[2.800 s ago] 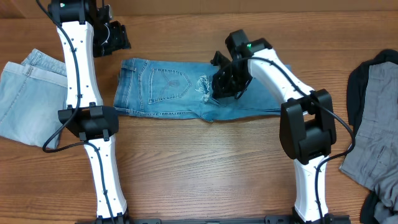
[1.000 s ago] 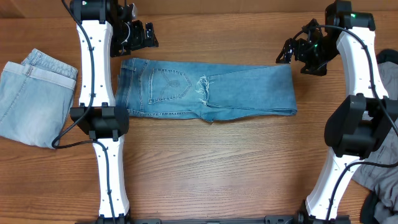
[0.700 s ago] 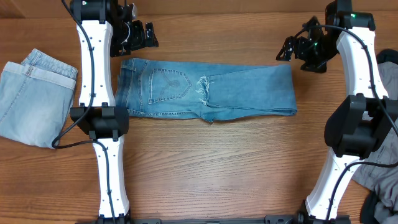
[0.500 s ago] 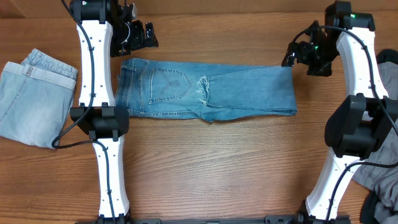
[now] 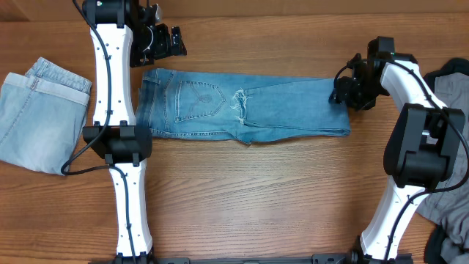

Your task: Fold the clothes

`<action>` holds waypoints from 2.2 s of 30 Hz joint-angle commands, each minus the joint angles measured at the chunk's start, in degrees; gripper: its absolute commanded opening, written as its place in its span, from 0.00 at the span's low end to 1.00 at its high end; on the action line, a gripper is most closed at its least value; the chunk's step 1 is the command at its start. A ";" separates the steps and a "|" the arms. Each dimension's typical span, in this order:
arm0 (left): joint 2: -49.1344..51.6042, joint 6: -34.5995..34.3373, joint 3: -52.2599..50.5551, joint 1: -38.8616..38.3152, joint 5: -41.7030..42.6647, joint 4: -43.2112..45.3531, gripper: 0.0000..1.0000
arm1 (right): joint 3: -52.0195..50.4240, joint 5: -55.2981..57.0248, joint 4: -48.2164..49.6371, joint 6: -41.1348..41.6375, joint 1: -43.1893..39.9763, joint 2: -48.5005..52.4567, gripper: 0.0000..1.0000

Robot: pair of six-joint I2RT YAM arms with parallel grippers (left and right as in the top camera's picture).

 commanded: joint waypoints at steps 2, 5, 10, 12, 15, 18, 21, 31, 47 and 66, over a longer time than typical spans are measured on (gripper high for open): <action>-0.04 -0.11 1.05 0.17 -0.17 -0.13 1.00 | -2.97 0.11 1.40 0.07 -0.24 0.02 0.18; -0.04 -0.11 1.05 0.17 -0.17 -0.13 1.00 | -2.73 0.74 1.88 0.07 -0.96 0.02 0.04; -0.04 -0.13 1.05 0.20 -0.15 0.98 1.00 | -2.73 4.98 3.41 0.52 -1.44 0.02 0.04; -0.04 -0.11 1.05 0.26 -0.20 2.05 1.00 | -2.73 6.25 4.20 1.25 -2.34 0.02 0.04; -0.02 -0.15 1.05 0.26 -0.37 2.12 1.00 | -2.73 5.90 4.46 3.52 -3.78 0.02 0.04; 0.04 5.07 0.76 0.28 -3.54 -0.15 1.00 | -2.73 7.26 4.79 3.26 -4.02 0.02 0.04; 0.11 7.45 -3.61 0.31 -8.74 -0.15 1.00 | -2.51 6.99 5.79 4.17 -6.49 0.02 0.04; 0.22 7.45 -24.22 1.46 -5.92 8.74 1.00 | -1.22 3.93 5.66 1.53 -10.05 0.02 0.04; 0.02 8.74 -19.63 0.37 0.13 12.33 0.92 | 11.13 -4.07 -7.98 -2.34 -9.16 -2.86 0.04; -0.04 11.65 6.93 3.72 3.50 2.23 0.31 | 46.16 -4.46 -29.20 -2.32 12.37 -2.89 0.04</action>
